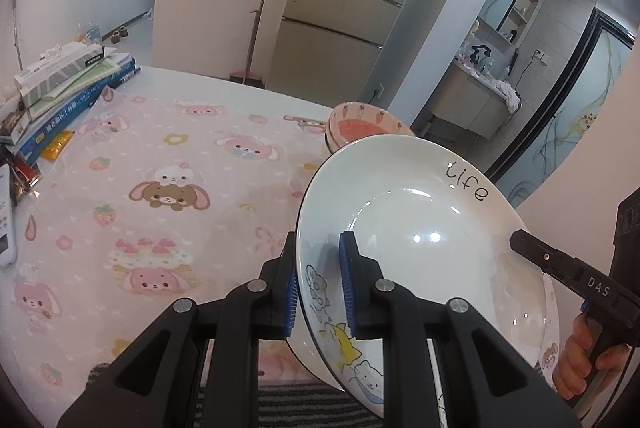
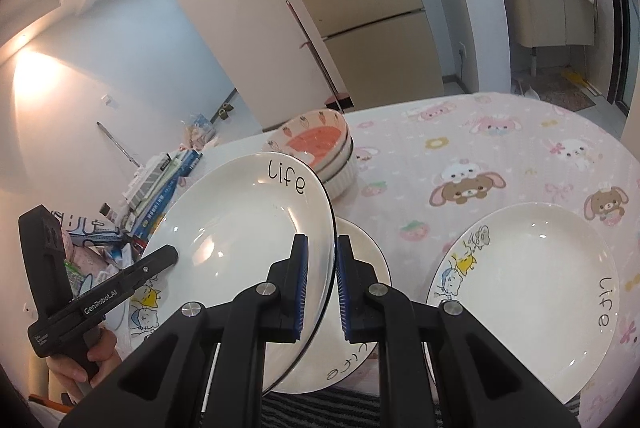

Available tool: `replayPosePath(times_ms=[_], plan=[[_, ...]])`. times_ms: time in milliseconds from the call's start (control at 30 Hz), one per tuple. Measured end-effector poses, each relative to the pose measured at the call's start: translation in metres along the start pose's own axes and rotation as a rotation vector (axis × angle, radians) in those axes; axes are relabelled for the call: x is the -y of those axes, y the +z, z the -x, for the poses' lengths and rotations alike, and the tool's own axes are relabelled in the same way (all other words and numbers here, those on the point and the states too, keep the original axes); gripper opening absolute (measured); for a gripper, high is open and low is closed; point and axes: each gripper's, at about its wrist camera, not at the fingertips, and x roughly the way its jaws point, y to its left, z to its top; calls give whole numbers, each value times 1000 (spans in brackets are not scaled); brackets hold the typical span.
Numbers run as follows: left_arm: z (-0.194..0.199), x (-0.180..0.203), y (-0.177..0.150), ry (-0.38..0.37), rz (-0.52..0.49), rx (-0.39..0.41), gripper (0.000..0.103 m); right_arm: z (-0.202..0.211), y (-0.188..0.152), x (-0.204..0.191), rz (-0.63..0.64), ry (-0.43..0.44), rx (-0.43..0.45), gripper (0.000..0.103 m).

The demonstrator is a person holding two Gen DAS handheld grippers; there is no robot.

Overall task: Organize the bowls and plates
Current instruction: 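Lift and carry the 'Life' plate with the left gripper while the right gripper carries its plate, then lower and release the left gripper's plate while the right gripper sets its plate onto another plate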

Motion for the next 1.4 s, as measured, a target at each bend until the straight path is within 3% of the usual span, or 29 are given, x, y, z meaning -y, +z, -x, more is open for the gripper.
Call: replayPosePath(times_ms=[467, 833, 1200, 1400], plan=[[-46, -7, -24, 63, -43, -106, 20, -48, -25, 18, 7, -92, -128, 15], [-52, -8, -29, 142, -77, -103, 20, -66, -35, 17, 14, -122, -182, 18], [-63, -2, -35, 207, -134, -106, 20, -65, -38, 9, 63, -173, -158, 18], [-69, 1, -38, 191, -153, -129, 20, -63, -36, 12, 78, -204, -144, 18]])
